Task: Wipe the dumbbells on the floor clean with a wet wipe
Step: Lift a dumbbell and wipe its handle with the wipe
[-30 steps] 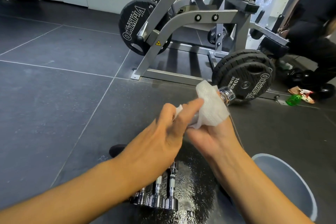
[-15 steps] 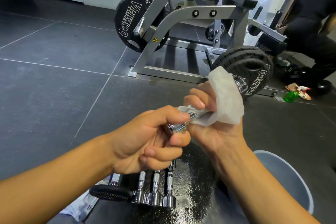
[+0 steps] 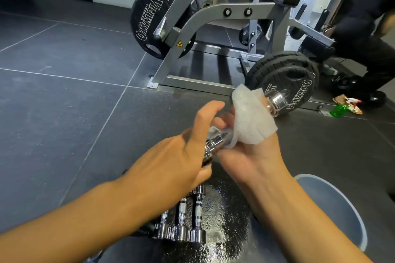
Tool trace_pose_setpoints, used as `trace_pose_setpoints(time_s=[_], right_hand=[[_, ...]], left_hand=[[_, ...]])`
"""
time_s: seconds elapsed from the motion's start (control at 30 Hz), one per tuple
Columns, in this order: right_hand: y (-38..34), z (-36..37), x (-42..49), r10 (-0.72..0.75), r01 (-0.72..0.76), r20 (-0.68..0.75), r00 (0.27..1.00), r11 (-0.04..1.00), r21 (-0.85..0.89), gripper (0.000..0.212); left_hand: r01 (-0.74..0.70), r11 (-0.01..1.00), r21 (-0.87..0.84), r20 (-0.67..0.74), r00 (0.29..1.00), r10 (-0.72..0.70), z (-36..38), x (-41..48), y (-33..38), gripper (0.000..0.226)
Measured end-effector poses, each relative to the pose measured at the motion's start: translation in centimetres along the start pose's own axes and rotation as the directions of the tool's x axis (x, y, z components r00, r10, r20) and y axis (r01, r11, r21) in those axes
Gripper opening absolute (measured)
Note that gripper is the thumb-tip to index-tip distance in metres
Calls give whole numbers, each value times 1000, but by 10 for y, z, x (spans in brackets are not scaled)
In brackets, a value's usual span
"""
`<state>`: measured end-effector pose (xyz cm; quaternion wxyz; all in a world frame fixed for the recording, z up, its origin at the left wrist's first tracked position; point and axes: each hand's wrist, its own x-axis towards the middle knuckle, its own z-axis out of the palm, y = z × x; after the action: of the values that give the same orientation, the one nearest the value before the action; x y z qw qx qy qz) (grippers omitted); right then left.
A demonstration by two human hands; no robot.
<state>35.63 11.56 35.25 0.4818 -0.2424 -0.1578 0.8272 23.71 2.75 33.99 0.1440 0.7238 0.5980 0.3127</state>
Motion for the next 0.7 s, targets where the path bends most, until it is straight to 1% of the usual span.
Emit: trace_pose_setpoints(time_s=[0.07, 0.13, 0.17, 0.2, 0.23, 0.27, 0.3, 0.33, 0.37, 0.4, 0.43, 0.47, 0.5, 0.53, 0.57, 0.6, 0.63, 0.67, 0.7], right_hand=[[11, 2, 0, 16, -16, -42, 999, 1000, -6, 29], [18, 0, 2, 68, -67, -62, 996, 998, 20, 25], [17, -1, 4, 84, -82, -71, 994, 996, 34, 22], [13, 2, 3, 87, -85, -61, 994, 996, 32, 19], [10, 4, 2, 79, -78, -37, 996, 997, 24, 18], [6, 5, -1, 71, -70, -16, 997, 997, 13, 25], [5, 5, -1, 82, -83, 42, 996, 996, 19, 37], [3, 5, -3, 114, -121, 141, 983, 992, 40, 48], [2, 2, -3, 153, -175, 262, 953, 983, 63, 54], [2, -1, -2, 186, -225, 347, 919, 972, 73, 56], [2, -5, 2, 187, -225, 374, 908, 972, 59, 55], [1, -4, 4, 178, -198, 378, 909, 980, 15, 51], [2, -2, 5, 173, -184, 368, 914, 983, -6, 47], [3, 0, 5, 161, -168, 347, 924, 986, -10, 44], [4, 2, 5, 131, -133, 279, 951, 991, -13, 43], [6, 3, 4, 75, -71, 197, 978, 997, -26, 42], [8, 3, 5, -1, 8, 125, 992, 999, -53, 38], [12, 5, 5, -57, 63, 76, 995, 995, -78, 35], [15, 5, 7, -84, 88, 46, 995, 992, -91, 34]], left_hand=[[-43, 955, 294, -56, 997, 62, 6, -1, 0, 116], [-60, 904, 424, -106, 988, 115, 13, 1, -1, 120], [-43, 918, 394, -109, 990, 93, 13, 4, 0, 117], [-4, 962, 272, -127, 991, 40, 12, 6, 2, 111], [74, 995, 66, -105, 992, -67, 10, 8, 2, 104], [174, 972, -157, -13, 984, -178, 10, 9, 1, 97], [299, 887, -353, 116, 954, -275, 5, 11, 0, 89], [425, 723, -545, 263, 905, -334, -1, 14, -2, 78], [517, 506, -690, 420, 856, -301, -7, 15, -5, 63], [588, 323, -742, 559, 808, -187, -12, 16, -8, 47], [626, 209, -751, 626, 776, -75, -14, 14, -9, 34], [648, 164, -744, 657, 754, 0, -17, 12, -9, 29], [655, 170, -736, 668, 743, 31, -17, 11, -10, 30], [652, 216, -727, 670, 742, 14, -16, 12, -12, 34], [624, 344, -701, 647, 760, -60, -16, 12, -13, 43], [555, 556, -619, 577, 801, -158, -14, 13, -15, 59], [446, 801, -400, 471, 850, -238, -12, 13, -16, 79], [324, 945, -45, 351, 891, -289, -9, 13, -17, 95], [211, 925, 315, 218, 933, -287, -3, 12, -18, 105]])
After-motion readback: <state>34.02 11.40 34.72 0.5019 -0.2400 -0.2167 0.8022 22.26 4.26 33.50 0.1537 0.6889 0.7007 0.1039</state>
